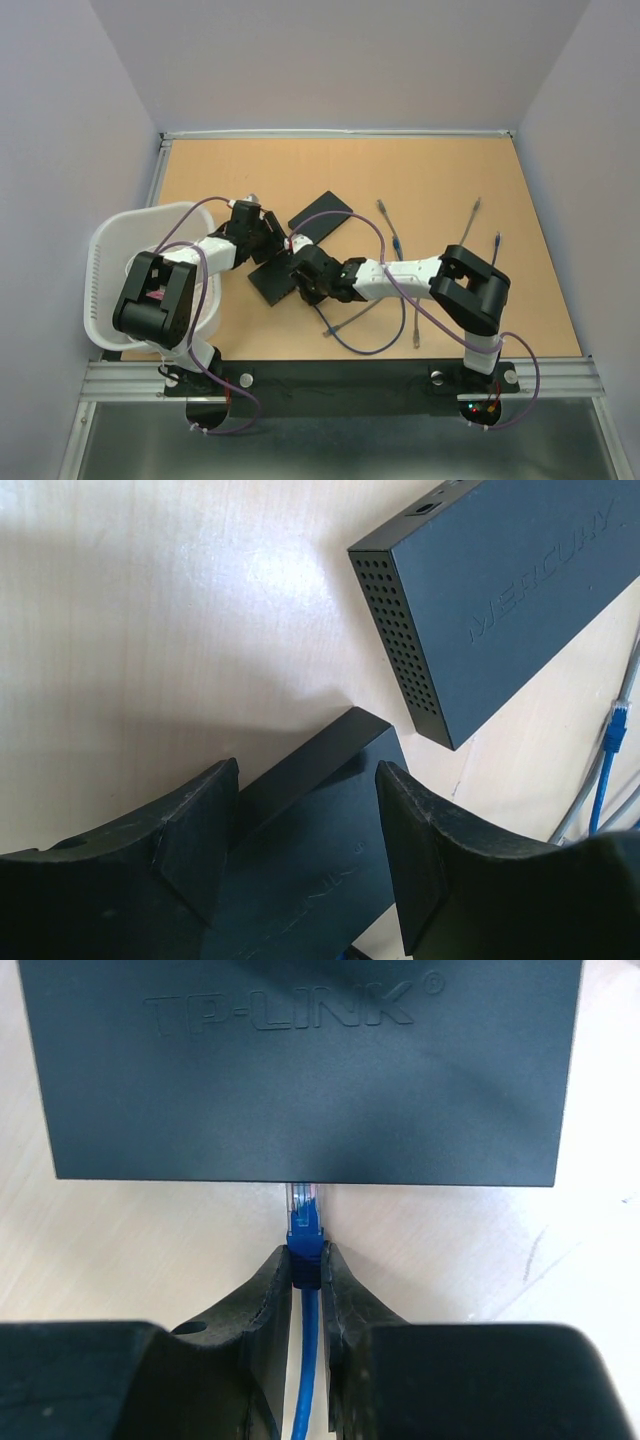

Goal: Insert the plug into the switch port

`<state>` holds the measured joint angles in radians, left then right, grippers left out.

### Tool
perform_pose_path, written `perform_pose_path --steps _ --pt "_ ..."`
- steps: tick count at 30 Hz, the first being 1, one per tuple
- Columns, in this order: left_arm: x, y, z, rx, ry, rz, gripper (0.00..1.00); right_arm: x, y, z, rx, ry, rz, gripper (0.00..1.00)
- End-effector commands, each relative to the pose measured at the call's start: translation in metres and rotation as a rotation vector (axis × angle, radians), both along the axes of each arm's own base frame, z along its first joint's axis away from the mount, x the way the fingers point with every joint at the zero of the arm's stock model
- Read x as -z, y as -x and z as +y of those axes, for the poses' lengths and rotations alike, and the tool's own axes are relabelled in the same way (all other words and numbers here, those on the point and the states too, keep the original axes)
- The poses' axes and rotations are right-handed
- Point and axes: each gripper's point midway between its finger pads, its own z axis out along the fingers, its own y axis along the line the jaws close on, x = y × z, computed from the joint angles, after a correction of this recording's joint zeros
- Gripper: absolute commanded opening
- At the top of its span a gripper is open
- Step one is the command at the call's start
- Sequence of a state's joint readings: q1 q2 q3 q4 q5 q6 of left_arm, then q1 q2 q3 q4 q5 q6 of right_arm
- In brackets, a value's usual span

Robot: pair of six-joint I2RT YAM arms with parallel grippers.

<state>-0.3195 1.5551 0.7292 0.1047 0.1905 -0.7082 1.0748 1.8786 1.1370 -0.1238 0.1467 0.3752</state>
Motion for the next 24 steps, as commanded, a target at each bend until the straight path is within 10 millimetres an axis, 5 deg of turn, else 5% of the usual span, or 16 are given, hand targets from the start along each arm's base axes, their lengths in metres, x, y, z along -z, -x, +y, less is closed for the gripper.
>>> perform_pose_path --steps 1,14,24 --pt "0.016 0.044 -0.017 0.083 0.034 0.130 0.67 -0.046 -0.044 0.016 0.132 -0.103 -0.166 0.00" --pt "0.022 0.050 -0.021 0.100 0.018 0.130 0.67 -0.078 -0.055 0.028 0.143 -0.134 -0.203 0.01" --pt "0.023 0.052 -0.028 0.106 0.021 0.133 0.66 -0.082 -0.054 0.047 0.129 -0.171 -0.173 0.00"
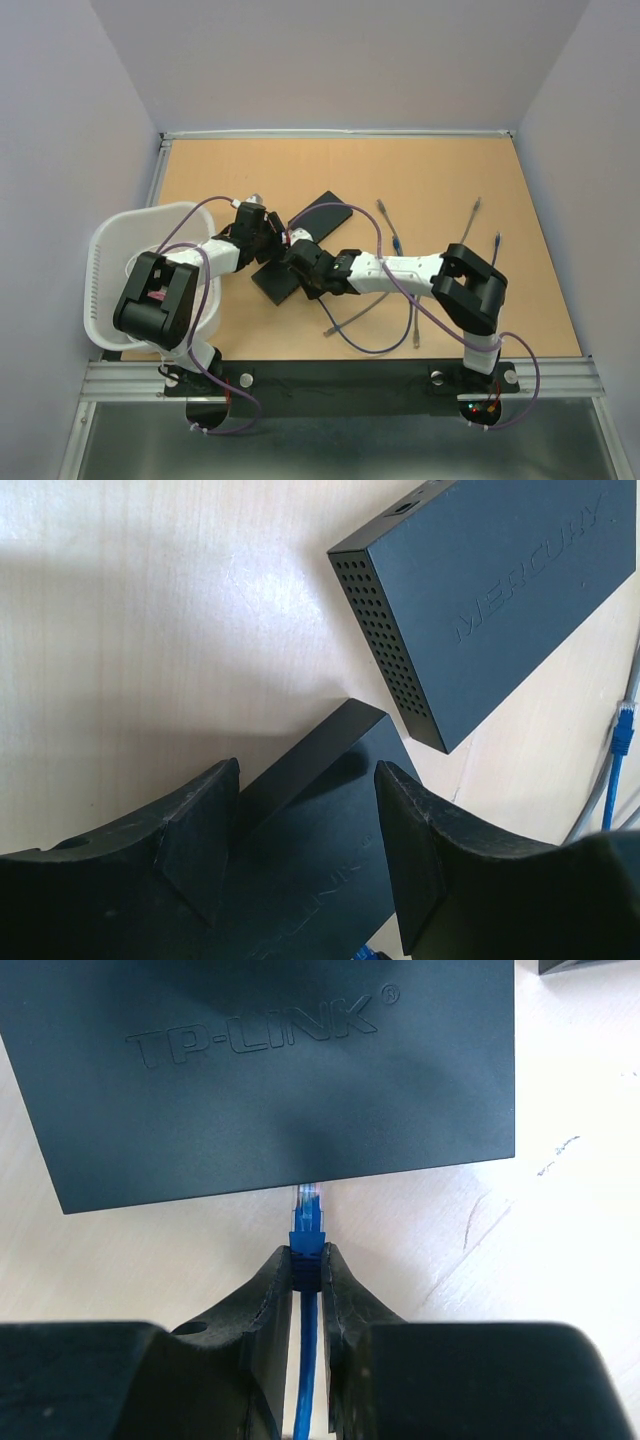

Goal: Insert the plug into the switch port

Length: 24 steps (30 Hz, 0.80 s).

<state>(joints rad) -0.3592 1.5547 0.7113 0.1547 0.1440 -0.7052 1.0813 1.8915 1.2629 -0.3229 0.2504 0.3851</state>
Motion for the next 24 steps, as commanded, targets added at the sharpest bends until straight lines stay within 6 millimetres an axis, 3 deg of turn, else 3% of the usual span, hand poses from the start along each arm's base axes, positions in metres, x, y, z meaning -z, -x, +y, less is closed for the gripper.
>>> perform_pose_path --steps 1,6,15,24 --pt "0.024 0.054 -0.021 0.093 0.042 0.181 0.67 -0.065 -0.043 0.059 0.051 -0.274 -0.156 0.00" --pt "0.028 0.055 -0.022 0.101 0.039 0.192 0.67 -0.062 -0.037 0.065 0.053 -0.278 -0.149 0.01" --pt "0.039 0.057 -0.020 0.103 0.021 0.209 0.67 -0.085 -0.039 0.065 0.088 -0.318 -0.181 0.00" --pt "0.044 0.058 -0.018 0.106 0.008 0.219 0.67 -0.089 -0.039 0.066 0.087 -0.326 -0.181 0.00"
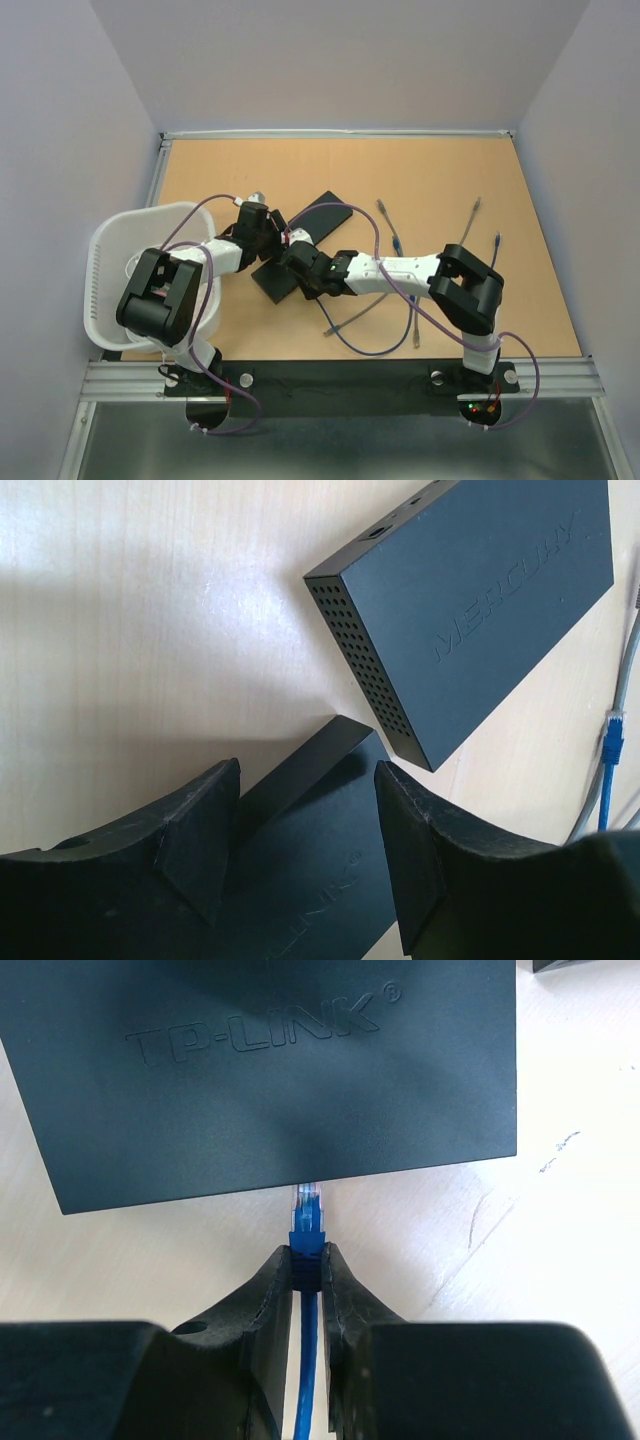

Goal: Insert the plug into the switch port

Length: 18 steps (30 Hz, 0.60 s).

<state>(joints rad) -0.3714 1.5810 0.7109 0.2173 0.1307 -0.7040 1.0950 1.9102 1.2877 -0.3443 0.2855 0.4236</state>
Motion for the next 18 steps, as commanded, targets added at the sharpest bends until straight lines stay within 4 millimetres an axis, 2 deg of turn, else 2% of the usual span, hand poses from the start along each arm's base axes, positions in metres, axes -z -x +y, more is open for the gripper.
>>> perform_pose_path --steps 1,11,18 --pt "0.043 0.066 -0.013 0.102 0.003 0.255 0.67 -0.092 -0.039 0.063 0.053 -0.336 -0.184 0.00" --pt "0.047 0.066 -0.012 0.103 -0.009 0.262 0.66 -0.110 -0.040 0.065 0.054 -0.366 -0.208 0.00" --pt "0.049 0.064 -0.012 0.104 -0.013 0.266 0.67 -0.114 -0.035 0.063 0.049 -0.365 -0.219 0.00"
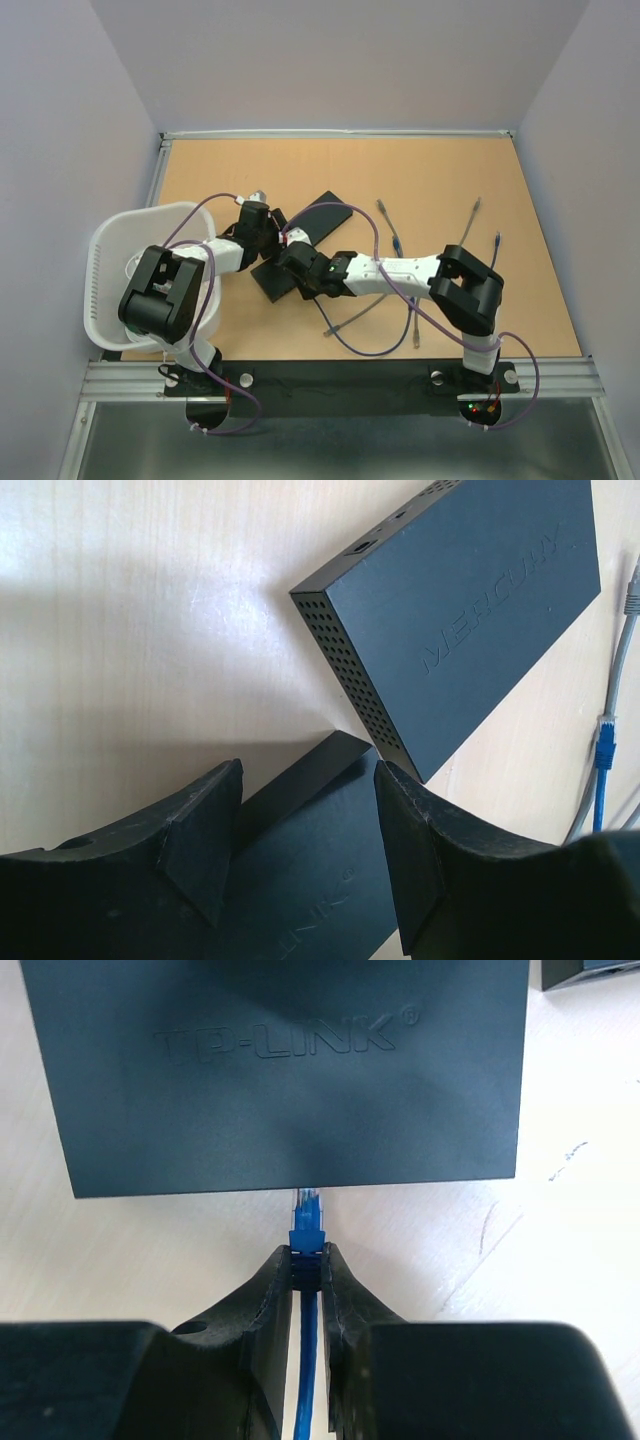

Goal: Insert the plug into the switch port

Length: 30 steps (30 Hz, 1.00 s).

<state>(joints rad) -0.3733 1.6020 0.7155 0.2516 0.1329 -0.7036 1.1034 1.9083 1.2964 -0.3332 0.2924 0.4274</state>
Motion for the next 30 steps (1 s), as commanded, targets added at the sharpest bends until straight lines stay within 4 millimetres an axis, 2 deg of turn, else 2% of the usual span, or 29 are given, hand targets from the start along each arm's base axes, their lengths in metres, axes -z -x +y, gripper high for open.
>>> perform_pose_path --steps 1,7,11,18,28,30 --pt "0.048 0.069 -0.008 0.100 -0.024 0.281 0.67 -0.109 -0.035 0.055 0.052 -0.345 -0.206 0.00" --pt "0.048 0.070 -0.008 0.098 -0.028 0.286 0.67 -0.098 -0.034 0.050 0.060 -0.320 -0.200 0.00" --pt "0.048 0.070 -0.007 0.098 -0.032 0.288 0.67 -0.083 -0.033 0.042 0.079 -0.306 -0.201 0.00" --pt "0.049 0.075 -0.005 0.091 -0.031 0.291 0.67 -0.073 -0.029 0.040 0.069 -0.358 -0.215 0.00" --pt "0.054 0.080 -0.002 0.094 -0.034 0.302 0.66 -0.051 -0.024 0.026 0.070 -0.380 -0.241 0.00" --pt "0.055 0.081 -0.003 0.093 -0.033 0.305 0.66 -0.042 -0.021 0.017 0.075 -0.381 -0.245 0.00"
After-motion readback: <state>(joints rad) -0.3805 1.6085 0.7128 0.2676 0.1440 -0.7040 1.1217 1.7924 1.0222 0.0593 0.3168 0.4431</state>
